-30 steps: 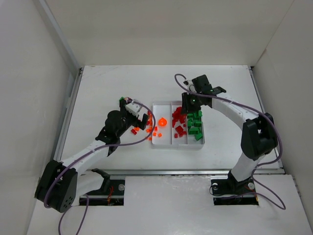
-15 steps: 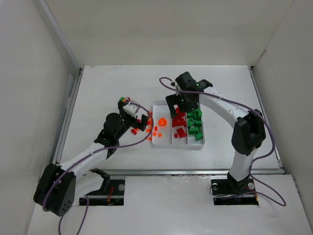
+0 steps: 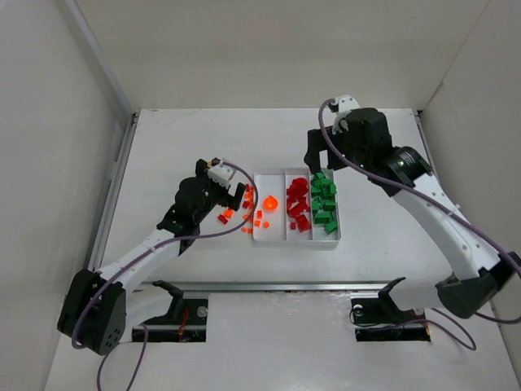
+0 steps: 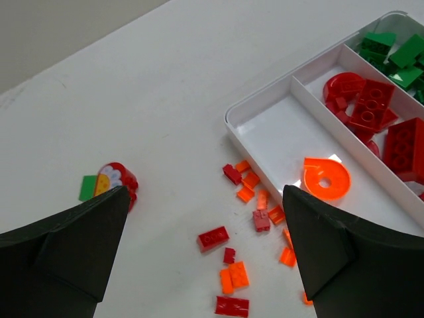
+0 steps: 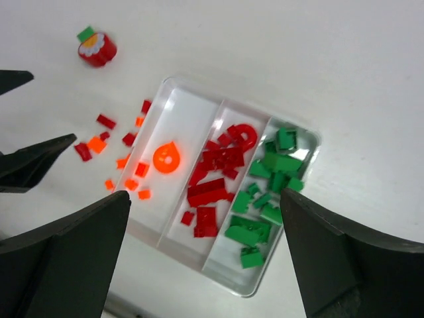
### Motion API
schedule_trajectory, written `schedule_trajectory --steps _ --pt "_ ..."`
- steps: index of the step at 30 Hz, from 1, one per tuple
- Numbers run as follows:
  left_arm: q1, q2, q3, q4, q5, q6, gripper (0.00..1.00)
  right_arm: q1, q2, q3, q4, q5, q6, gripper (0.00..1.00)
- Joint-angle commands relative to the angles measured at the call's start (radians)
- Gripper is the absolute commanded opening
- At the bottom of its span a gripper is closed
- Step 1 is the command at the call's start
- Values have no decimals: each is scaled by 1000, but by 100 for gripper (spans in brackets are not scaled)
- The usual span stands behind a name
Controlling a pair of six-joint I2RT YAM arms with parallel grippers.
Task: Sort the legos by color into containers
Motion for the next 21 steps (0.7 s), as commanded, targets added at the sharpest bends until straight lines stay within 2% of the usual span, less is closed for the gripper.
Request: schedule_trajectory --steps 1,3,5,7,8,11,14,16,17,18,20,21 --pt "-3 10 125 -94 -28 165 100 7 -90 -113 221 126 -85 100" --pt "-3 38 171 -193 -52 237 100 7 -138 -182 342 170 -159 100" --pt "-3 81 265 -278 -123 297 100 7 -160 -248 464 170 -315 100" --pt "-3 122 292 -336 -141 297 100 7 -172 -294 564 225 -316 100" --pt "6 147 355 -376 -164 297 100 7 -172 -314 612 260 -255 100" --pt "80 240 479 -514 -174 220 100 -55 -117 -302 658 110 -254 100" --pt "124 293 543 -600 -154 269 100 -78 -10 -203 606 -42 -242 100" --pt "152 346 610 -668 -9 375 100 -78 40 -131 507 -149 -224 100" --pt "181 368 633 -753 45 539 100 -78 76 -89 488 -171 -224 100" --pt "198 394 673 -794 126 635 98 -78 92 -74 470 -191 -224 100" --pt "230 474 698 -843 142 810 96 -78 103 -60 430 -231 -224 100" --pt "256 503 740 -857 142 957 96 -78 103 -79 430 -241 -224 100"
